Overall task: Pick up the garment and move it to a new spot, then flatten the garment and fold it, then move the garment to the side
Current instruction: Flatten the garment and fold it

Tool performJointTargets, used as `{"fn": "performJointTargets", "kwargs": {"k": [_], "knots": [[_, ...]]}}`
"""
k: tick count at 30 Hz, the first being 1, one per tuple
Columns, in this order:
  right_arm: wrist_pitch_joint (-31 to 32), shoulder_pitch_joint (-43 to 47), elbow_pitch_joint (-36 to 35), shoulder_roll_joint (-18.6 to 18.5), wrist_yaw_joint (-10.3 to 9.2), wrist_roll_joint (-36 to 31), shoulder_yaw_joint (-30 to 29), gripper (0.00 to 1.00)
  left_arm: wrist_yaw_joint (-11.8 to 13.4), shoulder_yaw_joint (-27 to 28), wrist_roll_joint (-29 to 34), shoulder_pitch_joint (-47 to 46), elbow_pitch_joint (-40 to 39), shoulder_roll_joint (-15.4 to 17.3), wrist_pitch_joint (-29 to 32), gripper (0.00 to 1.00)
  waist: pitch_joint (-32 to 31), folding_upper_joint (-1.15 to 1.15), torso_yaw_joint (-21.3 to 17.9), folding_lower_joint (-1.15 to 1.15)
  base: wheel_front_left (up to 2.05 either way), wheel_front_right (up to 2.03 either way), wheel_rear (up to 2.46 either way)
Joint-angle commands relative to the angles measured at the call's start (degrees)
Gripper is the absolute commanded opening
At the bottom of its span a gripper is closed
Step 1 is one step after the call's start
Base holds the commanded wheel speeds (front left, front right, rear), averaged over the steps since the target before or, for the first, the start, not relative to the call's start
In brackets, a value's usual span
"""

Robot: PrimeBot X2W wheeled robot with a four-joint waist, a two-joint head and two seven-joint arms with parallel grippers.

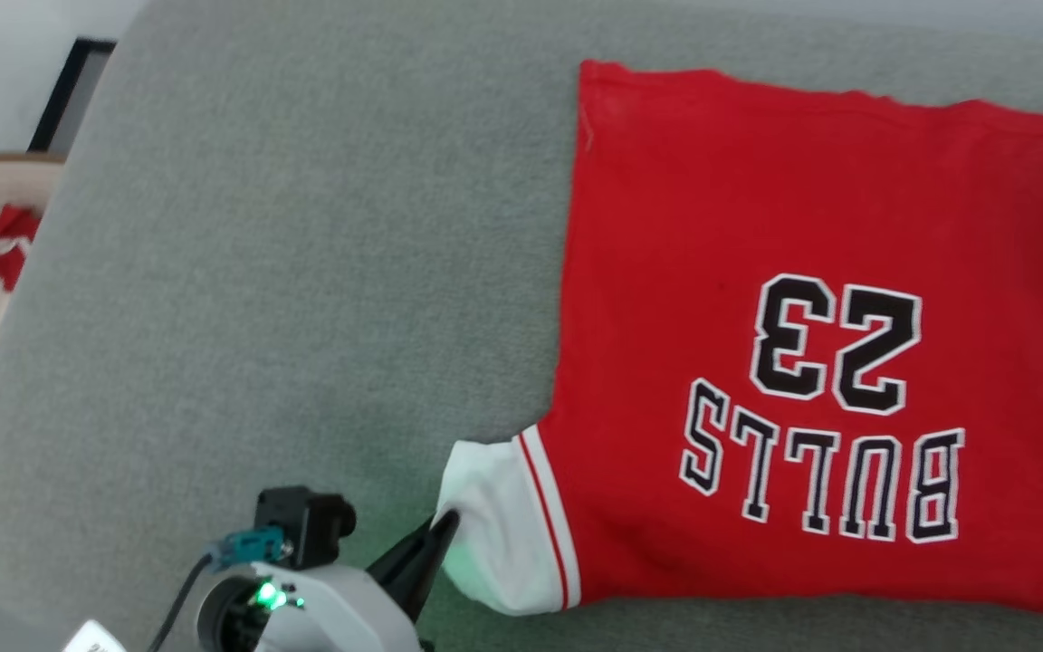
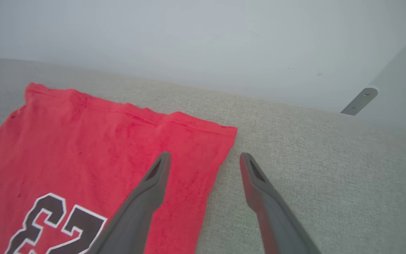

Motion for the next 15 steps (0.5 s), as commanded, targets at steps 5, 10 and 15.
{"fn": "performJointTargets", "kwargs": {"k": [5, 10, 15], "knots": [[0.22, -10.00, 12.98, -1.59, 0.00, -2.34, 2.73, 1.00, -2.39, -0.66, 1.31, -3.22, 1.78, -2.53, -0.90, 0.00, 5.74, 0.00, 5.74, 0.00, 0.00, 0.00, 0.00], [2.51, -17.72, 24.20, -1.63, 0.00, -5.44, 1.85, 1.00, -4.23, -1.21, 1.57, -4.99, 3.63, -4.44, -1.29, 0.00, 8.03, 0.00, 8.32, 0.00, 0.00, 0.00, 0.00], [5.16, -23.23, 32.79, -1.68, 0.00, -9.44, 0.88, 1.00, -5.74, -1.81, 1.62, -6.16, 5.23, -6.02, -1.55, 0.00, 9.72, 0.00, 10.23, 0.00, 0.00, 0.00, 0.00]]}}
